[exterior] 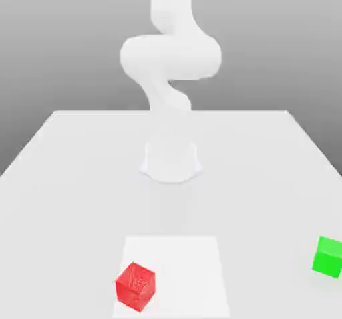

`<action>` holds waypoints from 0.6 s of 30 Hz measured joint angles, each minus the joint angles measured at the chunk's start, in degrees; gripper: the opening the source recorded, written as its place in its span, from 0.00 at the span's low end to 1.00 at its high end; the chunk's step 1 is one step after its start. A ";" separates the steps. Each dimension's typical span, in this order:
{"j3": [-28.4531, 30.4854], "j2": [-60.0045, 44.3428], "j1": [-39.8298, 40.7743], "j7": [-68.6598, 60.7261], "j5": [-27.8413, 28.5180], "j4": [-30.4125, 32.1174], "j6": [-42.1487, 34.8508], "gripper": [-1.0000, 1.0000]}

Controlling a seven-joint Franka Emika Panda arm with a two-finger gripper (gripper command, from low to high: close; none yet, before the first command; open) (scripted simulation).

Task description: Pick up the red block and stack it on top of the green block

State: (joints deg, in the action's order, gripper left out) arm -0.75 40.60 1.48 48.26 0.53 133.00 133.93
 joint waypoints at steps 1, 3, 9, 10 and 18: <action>-0.27 -2.26 0.58 1.07 0.24 0.53 0.93 0.50; -0.79 -6.55 1.71 3.08 0.70 1.53 2.70 0.50; -1.89 -19.08 4.66 8.92 2.02 4.44 7.84 0.50; -1.95 -21.17 5.03 9.89 2.24 4.93 8.69 0.50; -1.60 -37.76 7.42 16.81 2.83 8.81 15.54 0.50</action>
State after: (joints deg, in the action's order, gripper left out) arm -2.35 2.84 8.89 65.07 3.36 141.81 149.47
